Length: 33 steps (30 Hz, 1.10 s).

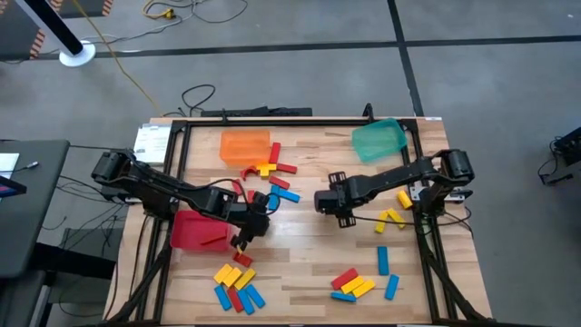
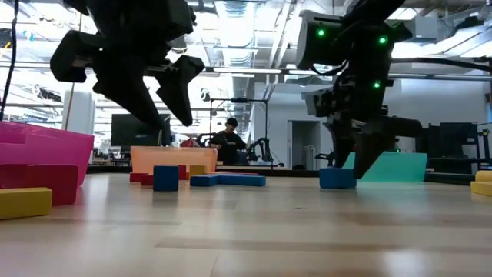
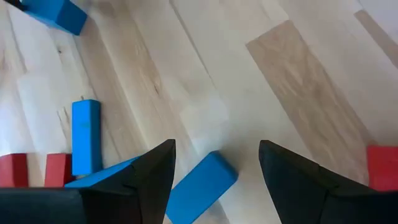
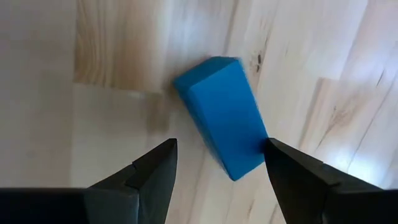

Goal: Sort blocks
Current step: Put the blue block into the orange bin

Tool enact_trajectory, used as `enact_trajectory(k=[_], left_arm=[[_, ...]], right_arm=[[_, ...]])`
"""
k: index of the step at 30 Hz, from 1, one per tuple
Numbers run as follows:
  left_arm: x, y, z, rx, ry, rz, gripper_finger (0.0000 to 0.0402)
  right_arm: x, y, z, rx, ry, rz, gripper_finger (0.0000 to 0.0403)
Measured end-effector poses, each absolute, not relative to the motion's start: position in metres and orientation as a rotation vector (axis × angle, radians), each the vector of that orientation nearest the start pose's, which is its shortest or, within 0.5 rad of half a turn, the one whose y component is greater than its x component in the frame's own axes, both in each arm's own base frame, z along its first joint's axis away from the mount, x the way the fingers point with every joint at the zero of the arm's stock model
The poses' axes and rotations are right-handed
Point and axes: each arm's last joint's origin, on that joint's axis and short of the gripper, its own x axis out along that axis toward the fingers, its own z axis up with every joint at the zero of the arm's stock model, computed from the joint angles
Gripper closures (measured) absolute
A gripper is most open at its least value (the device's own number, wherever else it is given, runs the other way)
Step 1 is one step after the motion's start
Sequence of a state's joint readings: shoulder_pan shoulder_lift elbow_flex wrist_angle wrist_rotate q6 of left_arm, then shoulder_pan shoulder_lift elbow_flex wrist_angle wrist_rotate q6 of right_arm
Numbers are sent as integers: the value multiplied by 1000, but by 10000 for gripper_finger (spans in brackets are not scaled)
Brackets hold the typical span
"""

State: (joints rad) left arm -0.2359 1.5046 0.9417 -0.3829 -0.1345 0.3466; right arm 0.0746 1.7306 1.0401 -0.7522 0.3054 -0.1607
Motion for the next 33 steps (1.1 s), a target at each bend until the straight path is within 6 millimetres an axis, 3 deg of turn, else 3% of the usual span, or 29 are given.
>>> enact_trajectory(k=[11, 18, 22, 29, 33], left_arm=[[294, -67, 210, 488, 872, -252, 174], [295, -67, 211, 482, 862, -269, 175], [298, -66, 213, 477, 823, -257, 175], [304, -58, 218, 465, 767, -189, 175], [308, -53, 221, 477, 733, -92, 175]], right_arm=[[302, -7, 145, -382, 1401, -62, 143], [305, 1, 146, -353, 1356, -73, 148], [309, 5, 147, -326, 1316, -88, 183], [310, 7, 148, -240, 1287, -110, 289], [312, 17, 152, -189, 1262, -104, 297]])
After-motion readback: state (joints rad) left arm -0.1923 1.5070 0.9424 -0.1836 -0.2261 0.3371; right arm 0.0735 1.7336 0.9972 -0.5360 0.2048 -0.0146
